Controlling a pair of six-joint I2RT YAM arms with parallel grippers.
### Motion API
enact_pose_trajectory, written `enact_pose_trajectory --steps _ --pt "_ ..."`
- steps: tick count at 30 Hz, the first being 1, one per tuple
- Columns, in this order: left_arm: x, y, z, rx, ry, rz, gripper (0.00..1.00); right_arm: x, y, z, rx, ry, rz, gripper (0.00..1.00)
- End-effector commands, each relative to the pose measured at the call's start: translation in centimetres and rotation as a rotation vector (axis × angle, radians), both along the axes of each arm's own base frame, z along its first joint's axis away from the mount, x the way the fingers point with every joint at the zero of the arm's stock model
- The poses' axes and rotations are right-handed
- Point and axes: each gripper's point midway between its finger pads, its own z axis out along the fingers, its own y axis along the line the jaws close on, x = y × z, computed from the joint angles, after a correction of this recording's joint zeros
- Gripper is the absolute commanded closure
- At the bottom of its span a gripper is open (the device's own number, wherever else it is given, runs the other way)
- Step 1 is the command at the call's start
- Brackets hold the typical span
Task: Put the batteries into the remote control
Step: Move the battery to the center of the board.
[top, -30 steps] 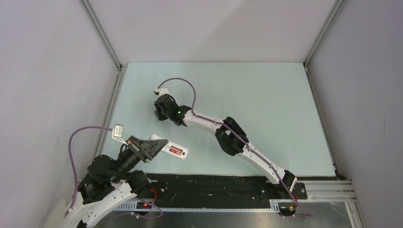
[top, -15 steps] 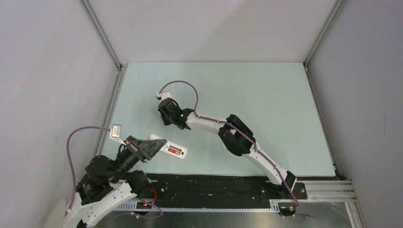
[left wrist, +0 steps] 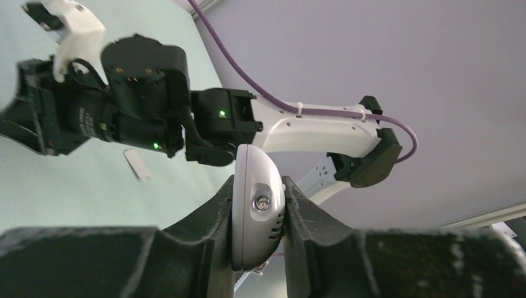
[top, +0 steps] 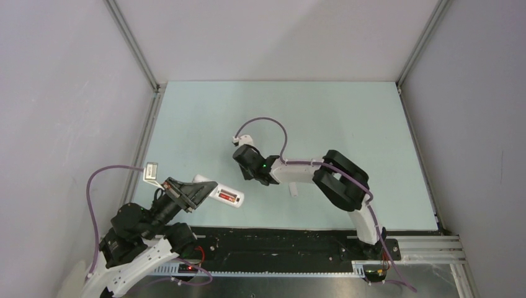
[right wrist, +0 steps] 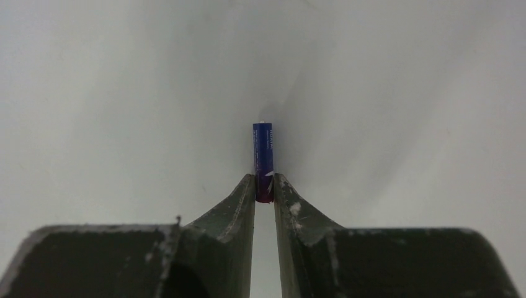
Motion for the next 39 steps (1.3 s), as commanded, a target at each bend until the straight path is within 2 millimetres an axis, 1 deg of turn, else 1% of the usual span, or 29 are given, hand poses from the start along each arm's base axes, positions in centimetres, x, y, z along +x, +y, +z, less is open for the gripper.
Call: enact_pose_trajectory --steps 1,2,3,4,5,8,9,10,11,12,13,14,16,17,18,19,20,22,27,28,29,30,31,32,33,34,39 --pt "-1.3 2.3 3.5 -0.11 -0.102 0.024 0.95 -3.3 -5.7 -2.9 -0.181 0.042 -0.063 0.78" --pt "-1.2 2.3 3.5 -0.11 -0.101 0.025 0.95 -3.8 -6.3 -2.7 -0.196 0.042 -0.066 0.78" --pt "-1.1 2.3 3.5 -0.106 -0.099 0.026 0.95 -4.7 -7.2 -2.8 -0.225 0.045 -0.07 0.78" --pt "-1.1 2.2 3.5 -0.103 -0.098 0.026 0.95 -5.3 -8.1 -3.5 -0.252 0.053 -0.073 0.77" --pt "-1.1 2.2 3.4 -0.1 -0.097 0.026 0.95 -6.0 -8.5 -3.4 -0.269 0.053 -0.075 0.77" --pt "-1.0 2.2 3.5 -0.097 -0.1 0.033 0.95 -7.8 -10.3 -4.4 -0.316 0.071 -0.087 0.75" --pt "-0.9 2.3 3.5 -0.097 -0.101 0.038 0.95 -8.3 -10.4 -4.2 -0.311 0.072 -0.092 0.74" --pt "-0.9 2.4 3.5 -0.096 -0.103 0.042 0.95 -8.9 -11.1 -4.6 -0.325 0.079 -0.096 0.74" --pt "-0.8 2.4 3.5 -0.095 -0.103 0.045 0.95 -9.2 -11.2 -4.4 -0.313 0.077 -0.108 0.74" --pt "-0.8 2.5 3.5 -0.092 -0.105 0.051 0.95 -9.5 -11.8 -4.8 -0.324 0.078 -0.115 0.74" --pt "-0.7 2.5 3.5 -0.091 -0.106 0.055 0.95 -9.5 -11.8 -4.6 -0.305 0.075 -0.126 0.74" --pt "-0.7 2.6 3.6 -0.09 -0.108 0.058 0.95 -9.7 -12.2 -4.9 -0.31 0.073 -0.133 0.73" --pt "-0.6 2.6 3.8 -0.087 -0.111 0.064 0.95 -9.5 -12.2 -4.8 -0.294 0.063 -0.127 0.61" --pt "-0.6 2.6 3.8 -0.084 -0.111 0.064 0.95 -9.3 -11.8 -4.5 -0.276 0.055 -0.122 0.5" --pt "-0.5 2.6 3.7 -0.081 -0.11 0.068 0.95 -8.9 -11.9 -4.5 -0.277 0.051 -0.117 0.45" --pt "-0.5 2.6 3.8 -0.08 -0.11 0.069 0.95 -8.6 -11.6 -4.3 -0.26 0.046 -0.111 0.37" --pt "-0.4 2.7 3.7 -0.079 -0.11 0.072 0.95 -8.2 -11.5 -4.3 -0.248 0.058 -0.104 0.32" --pt "-0.4 2.7 3.7 -0.079 -0.108 0.076 0.95 -7.1 -10.9 -4.1 -0.196 0.076 -0.096 0.29" --pt "-0.3 2.5 3.5 -0.077 -0.103 0.074 0.95 -5.4 -9.2 -3.4 -0.123 0.074 -0.046 0.28" --pt "-0.3 2.5 3.5 -0.075 -0.103 0.074 0.95 -5.4 -9.1 -3.7 -0.132 0.077 -0.033 0.28" --pt "-0.3 2.5 3.5 -0.073 -0.103 0.073 0.95 -5.2 -8.3 -3.2 -0.119 0.075 -0.018 0.28" --pt "-0.3 2.5 3.6 -0.072 -0.104 0.073 0.95 -5.2 -8.2 -3.7 -0.135 0.081 -0.007 0.29" --pt "-0.3 2.5 3.6 -0.07 -0.105 0.075 0.94 -5.1 -7.5 -3.5 -0.125 0.082 0.004 0.29" --pt "-0.2 2.5 3.6 -0.067 -0.104 0.077 0.94 -5.1 -7.4 -4.0 -0.142 0.088 0.015 0.3" --pt "-0.2 2.5 3.6 -0.066 -0.104 0.078 0.94 -5.0 -6.8 -3.8 -0.133 0.088 0.024 0.31" --pt "-0.2 2.5 3.7 -0.067 -0.104 0.078 0.94 -5.0 -6.6 -4.0 -0.14 0.09 0.032 0.32" --pt "-0.1 2.5 3.6 -0.069 -0.101 0.083 0.94 -4.5 -5.5 -3.8 -0.121 0.092 0.046 0.37"
